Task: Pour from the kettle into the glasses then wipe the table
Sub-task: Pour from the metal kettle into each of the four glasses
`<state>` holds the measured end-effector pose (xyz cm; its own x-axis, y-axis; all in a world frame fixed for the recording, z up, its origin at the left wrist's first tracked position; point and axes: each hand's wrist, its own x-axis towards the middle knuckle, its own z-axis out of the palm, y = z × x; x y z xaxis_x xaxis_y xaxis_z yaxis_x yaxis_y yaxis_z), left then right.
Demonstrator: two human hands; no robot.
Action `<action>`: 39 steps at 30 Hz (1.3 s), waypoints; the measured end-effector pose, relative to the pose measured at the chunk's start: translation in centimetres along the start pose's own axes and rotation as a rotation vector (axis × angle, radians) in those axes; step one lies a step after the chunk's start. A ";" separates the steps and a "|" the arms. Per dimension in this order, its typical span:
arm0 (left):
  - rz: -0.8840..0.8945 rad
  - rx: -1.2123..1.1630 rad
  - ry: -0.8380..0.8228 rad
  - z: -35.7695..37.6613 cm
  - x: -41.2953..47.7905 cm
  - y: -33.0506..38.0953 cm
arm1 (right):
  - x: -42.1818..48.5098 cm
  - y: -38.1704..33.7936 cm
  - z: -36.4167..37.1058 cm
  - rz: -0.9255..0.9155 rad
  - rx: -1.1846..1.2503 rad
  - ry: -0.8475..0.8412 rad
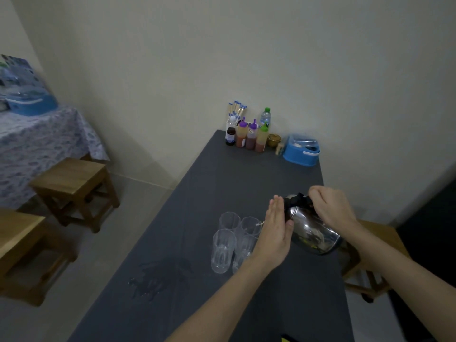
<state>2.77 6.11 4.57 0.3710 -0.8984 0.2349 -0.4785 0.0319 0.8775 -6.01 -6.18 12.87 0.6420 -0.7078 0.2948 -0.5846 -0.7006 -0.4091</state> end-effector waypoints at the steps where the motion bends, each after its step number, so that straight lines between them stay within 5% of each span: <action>1: 0.001 0.004 0.001 0.0 0.0 0.0 | 0.0 0.0 0.0 0.000 0.006 -0.005; 39: 0.002 0.004 0.014 -0.2 0.1 0.3 | 0.0 -1.4 -1.1 -0.096 -0.024 -0.008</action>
<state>2.84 6.06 4.90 0.3814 -0.8920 0.2426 -0.4823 0.0319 0.8754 -5.72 -5.35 14.36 0.6998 -0.6362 0.3248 -0.5314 -0.7675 -0.3586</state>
